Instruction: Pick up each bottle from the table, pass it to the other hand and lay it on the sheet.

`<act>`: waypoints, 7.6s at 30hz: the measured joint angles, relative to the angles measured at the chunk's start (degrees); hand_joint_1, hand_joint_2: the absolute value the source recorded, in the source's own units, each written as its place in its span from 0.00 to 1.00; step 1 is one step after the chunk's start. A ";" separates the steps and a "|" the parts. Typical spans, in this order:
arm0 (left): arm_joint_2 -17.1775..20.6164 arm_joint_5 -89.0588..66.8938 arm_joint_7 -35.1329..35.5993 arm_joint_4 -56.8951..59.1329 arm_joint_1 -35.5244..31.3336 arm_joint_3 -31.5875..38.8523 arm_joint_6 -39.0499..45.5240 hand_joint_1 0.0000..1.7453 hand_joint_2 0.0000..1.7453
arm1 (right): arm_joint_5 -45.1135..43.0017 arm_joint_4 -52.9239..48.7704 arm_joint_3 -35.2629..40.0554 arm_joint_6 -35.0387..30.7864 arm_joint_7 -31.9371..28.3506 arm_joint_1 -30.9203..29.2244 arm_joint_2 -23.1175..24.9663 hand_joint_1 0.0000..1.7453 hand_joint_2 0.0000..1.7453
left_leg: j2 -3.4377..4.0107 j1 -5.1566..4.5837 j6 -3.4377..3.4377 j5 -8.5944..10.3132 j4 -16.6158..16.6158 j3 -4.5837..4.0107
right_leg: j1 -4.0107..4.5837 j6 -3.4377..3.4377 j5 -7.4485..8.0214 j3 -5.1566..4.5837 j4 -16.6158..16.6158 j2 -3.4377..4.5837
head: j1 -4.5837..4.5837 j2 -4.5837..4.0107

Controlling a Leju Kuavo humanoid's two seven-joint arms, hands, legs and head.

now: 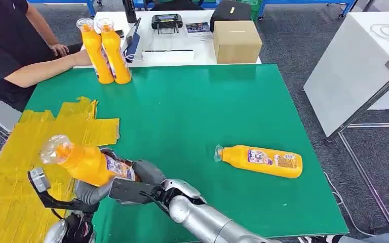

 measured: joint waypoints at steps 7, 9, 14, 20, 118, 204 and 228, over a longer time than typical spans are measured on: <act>0.11 -14.63 -7.79 -1.38 -0.94 1.75 5.62 1.00 1.00 | 2.69 -5.47 -2.38 -2.77 0.79 2.73 -2.36 0.00 0.00 | -0.03 -0.01 0.00 0.00 0.00 -0.02 | 0.00 0.00 0.00 0.01 0.00 -0.01 | 0.02 0.00; 0.44 -21.30 -11.18 -1.88 -1.73 3.81 9.21 1.00 1.00 | 3.52 -9.86 -4.01 -2.75 1.09 4.04 -4.45 0.00 0.00 | -0.02 -0.01 0.00 0.00 0.00 -0.02 | 0.00 0.00 0.00 0.01 0.00 -0.01 | 0.02 0.00; 2.16 -35.79 -15.89 -2.23 -3.09 11.33 15.19 1.00 1.00 | 4.26 -20.73 -9.84 -1.24 0.52 7.31 -10.08 0.00 0.00 | -0.06 -0.01 0.00 0.01 0.00 -0.01 | 0.00 0.00 0.00 0.02 0.01 -0.02 | 0.02 0.00; 5.90 -59.85 -19.15 0.77 -3.85 16.26 28.86 1.00 1.00 | 4.39 -30.98 -14.41 0.27 -0.42 9.96 -15.06 0.00 0.00 | -0.02 -0.01 0.00 0.00 0.00 -0.02 | -0.01 0.00 0.00 0.00 0.02 -0.02 | 0.02 0.00; 0.94 -31.27 -20.85 -7.21 1.60 22.29 5.35 0.00 0.00 | 25.24 -54.38 -25.57 -1.00 2.47 33.99 -36.17 0.00 1.00 | -0.62 -0.41 -0.09 0.42 0.01 -0.52 | -0.41 -0.01 0.01 -0.68 0.59 -0.55 | 0.00 0.00; 3.28 0.27 -1.66 4.37 -5.03 19.56 -9.16 0.00 0.00 | 3.52 -21.22 -30.32 4.42 2.62 11.07 -38.48 1.00 1.00 | -0.57 -0.64 0.08 0.57 0.03 -0.47 | -0.61 0.12 0.09 -0.70 0.73 -0.57 | -0.07 0.00; 2.51 2.28 5.55 0.68 -0.42 1.82 -2.91 0.00 1.00 | -1.84 -29.58 -29.80 0.37 -4.22 13.99 -11.16 1.00 1.00 | -0.63 -0.65 0.07 0.58 0.01 -0.65 | -0.62 0.09 0.06 -0.85 0.82 -0.63 | 0.02 0.00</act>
